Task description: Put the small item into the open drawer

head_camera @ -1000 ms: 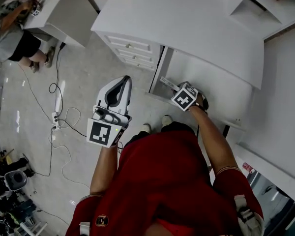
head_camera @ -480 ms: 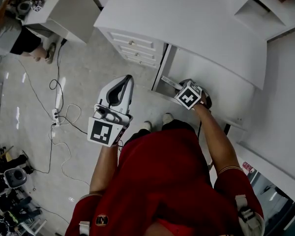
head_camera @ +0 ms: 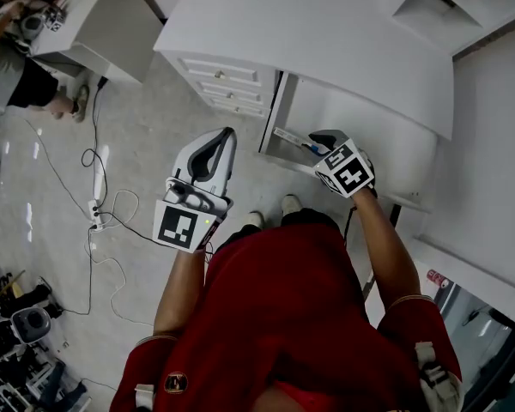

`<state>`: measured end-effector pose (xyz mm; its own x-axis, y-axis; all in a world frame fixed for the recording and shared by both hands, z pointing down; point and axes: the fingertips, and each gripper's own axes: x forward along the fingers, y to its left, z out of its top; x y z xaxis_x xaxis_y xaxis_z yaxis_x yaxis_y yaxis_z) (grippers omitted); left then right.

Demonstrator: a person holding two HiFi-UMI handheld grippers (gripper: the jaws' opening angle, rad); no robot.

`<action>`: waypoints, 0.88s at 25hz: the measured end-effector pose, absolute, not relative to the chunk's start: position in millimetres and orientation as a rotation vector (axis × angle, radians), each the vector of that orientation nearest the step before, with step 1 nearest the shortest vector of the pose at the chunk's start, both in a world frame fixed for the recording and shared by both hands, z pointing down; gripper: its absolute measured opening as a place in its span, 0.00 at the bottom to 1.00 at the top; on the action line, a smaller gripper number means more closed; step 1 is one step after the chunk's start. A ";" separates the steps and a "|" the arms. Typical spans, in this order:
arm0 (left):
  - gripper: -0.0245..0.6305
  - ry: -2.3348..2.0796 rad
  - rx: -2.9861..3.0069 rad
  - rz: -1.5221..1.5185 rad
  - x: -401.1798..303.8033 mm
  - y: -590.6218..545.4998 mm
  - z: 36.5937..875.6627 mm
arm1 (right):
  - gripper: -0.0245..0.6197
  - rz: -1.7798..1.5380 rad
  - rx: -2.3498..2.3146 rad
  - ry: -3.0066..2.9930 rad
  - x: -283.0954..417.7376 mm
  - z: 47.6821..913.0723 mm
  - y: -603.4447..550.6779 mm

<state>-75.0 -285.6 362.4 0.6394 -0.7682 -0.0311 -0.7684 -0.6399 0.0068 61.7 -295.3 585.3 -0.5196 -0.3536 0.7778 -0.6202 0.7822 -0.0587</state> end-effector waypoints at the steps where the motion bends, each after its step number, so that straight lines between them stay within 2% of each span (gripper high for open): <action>1: 0.04 1.318 -2.845 0.050 -72.8 -284.1 362.2 | 0.21 0.433 0.751 -2.202 59.2 574.5 -294.1; 17: 0.04 1.050 -2.933 0.104 -31.2 -250.4 350.2 | 0.07 0.266 1.205 -2.588 29.2 415.1 -256.1; 22: 0.04 0.979 -2.960 0.122 -16.9 -240.5 349.8 | 0.06 0.173 1.304 -2.682 30.2 385.3 -239.4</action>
